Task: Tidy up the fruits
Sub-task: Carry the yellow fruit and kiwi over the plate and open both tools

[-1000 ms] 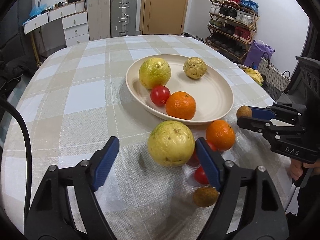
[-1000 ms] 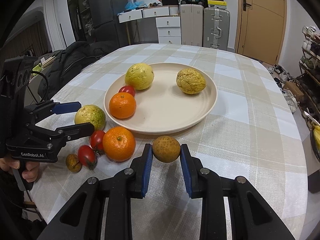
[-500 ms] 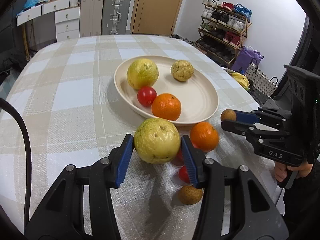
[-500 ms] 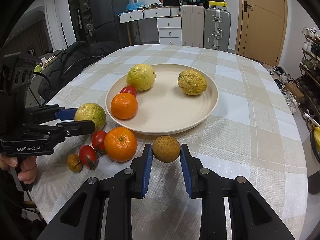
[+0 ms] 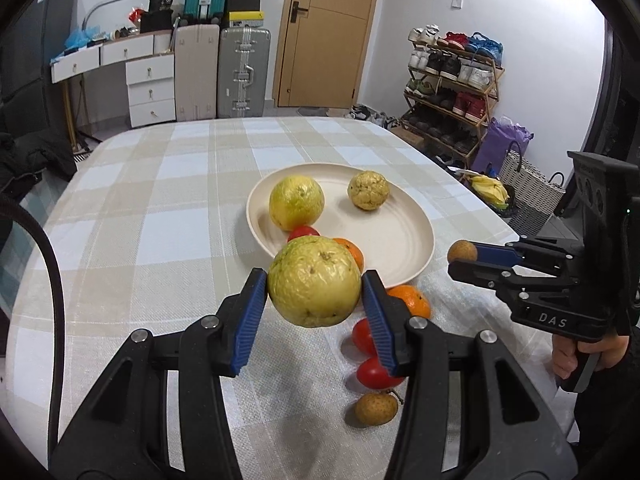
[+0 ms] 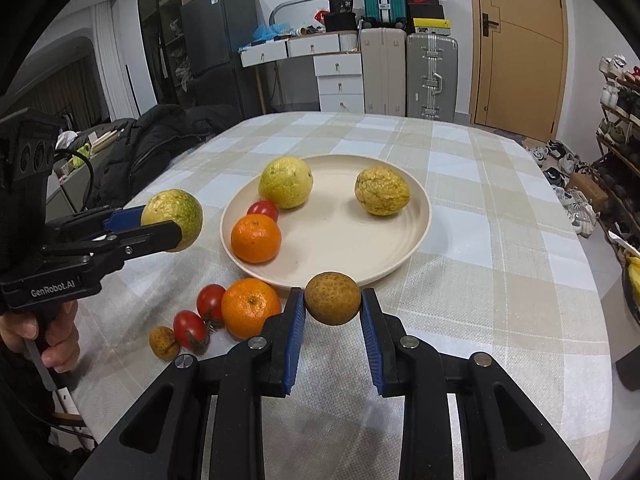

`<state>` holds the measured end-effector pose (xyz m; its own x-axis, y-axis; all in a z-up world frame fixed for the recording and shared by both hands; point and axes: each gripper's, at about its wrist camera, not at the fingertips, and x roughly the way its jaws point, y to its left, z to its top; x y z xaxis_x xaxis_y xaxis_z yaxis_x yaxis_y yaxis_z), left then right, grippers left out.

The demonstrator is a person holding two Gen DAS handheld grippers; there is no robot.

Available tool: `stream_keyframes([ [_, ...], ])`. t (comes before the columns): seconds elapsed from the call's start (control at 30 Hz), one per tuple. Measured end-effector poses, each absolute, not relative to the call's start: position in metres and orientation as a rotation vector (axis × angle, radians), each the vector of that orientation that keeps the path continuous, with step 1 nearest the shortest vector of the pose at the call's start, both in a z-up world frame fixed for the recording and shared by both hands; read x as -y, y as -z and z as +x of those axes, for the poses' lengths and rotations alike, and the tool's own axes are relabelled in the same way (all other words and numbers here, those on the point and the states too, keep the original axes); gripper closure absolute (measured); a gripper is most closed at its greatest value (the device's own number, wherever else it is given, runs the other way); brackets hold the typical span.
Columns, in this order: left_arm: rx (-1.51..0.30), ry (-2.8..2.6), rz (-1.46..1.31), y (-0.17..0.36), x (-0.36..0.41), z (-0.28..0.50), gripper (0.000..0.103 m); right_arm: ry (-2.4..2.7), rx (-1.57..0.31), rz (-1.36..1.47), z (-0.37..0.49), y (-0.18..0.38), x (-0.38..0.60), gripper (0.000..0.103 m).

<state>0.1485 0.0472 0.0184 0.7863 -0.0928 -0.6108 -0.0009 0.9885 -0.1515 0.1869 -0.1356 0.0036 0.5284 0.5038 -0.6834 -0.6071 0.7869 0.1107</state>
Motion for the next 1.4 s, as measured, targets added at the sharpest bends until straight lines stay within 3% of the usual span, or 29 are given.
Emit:
stream_keyframes([
  [0.7, -0.603, 0.006, -0.103, -0.035, -0.028, 0.155, 0.057, -0.688, -0.714, -0.065, 0.196, -0.012, 0.134, 0.074],
  [1.4, -0.715, 0.027, -0.124, -0.012, 0.004, 0.247, 0.057, -0.627, -0.796, -0.028, 0.252, -0.003, 0.149, 0.074],
])
